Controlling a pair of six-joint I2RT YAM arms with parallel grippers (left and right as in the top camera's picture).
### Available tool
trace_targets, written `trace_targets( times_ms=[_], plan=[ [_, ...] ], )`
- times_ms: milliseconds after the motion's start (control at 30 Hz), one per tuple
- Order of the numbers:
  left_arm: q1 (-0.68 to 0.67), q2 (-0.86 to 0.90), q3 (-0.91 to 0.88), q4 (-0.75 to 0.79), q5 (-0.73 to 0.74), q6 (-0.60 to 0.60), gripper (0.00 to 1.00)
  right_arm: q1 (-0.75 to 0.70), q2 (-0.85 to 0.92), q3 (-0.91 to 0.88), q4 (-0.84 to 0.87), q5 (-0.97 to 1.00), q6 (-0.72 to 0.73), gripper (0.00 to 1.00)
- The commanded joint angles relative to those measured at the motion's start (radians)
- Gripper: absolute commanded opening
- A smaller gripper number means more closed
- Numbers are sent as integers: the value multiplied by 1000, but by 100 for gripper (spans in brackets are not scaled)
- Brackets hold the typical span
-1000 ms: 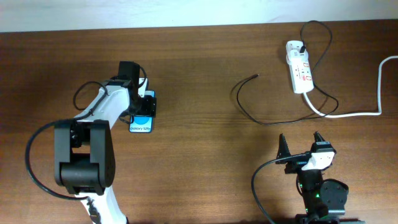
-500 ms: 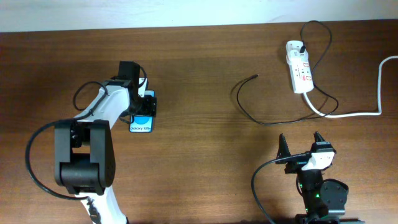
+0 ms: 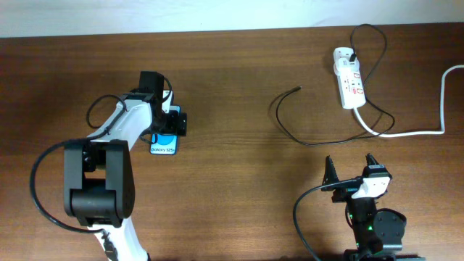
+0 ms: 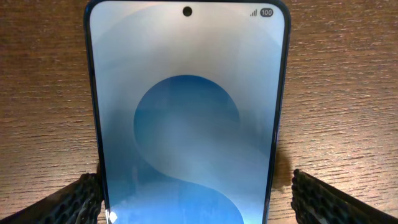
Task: Plug charger to phone and switch on socket
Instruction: 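Close the left gripper on the phone's top edge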
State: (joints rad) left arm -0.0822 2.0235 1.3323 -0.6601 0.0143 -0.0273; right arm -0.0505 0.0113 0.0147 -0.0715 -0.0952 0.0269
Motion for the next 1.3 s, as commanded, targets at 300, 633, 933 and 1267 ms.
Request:
trace_targets(
  times_ms=[300,633,933,1267],
  plan=[
    [3,26,-29,1,23,-14,73,3,-6,-9,0,3,8,98],
    [3,26,-26,-11,32,-14,64,3,-6,-9,0,3,8,98],
    [3,26,80,-150,102,-14,52,3,-6,-9,0,3,8,98],
    [3,24,277,-373,112,-15,43,4,-6,-9,0,3,8,98]
  ],
)
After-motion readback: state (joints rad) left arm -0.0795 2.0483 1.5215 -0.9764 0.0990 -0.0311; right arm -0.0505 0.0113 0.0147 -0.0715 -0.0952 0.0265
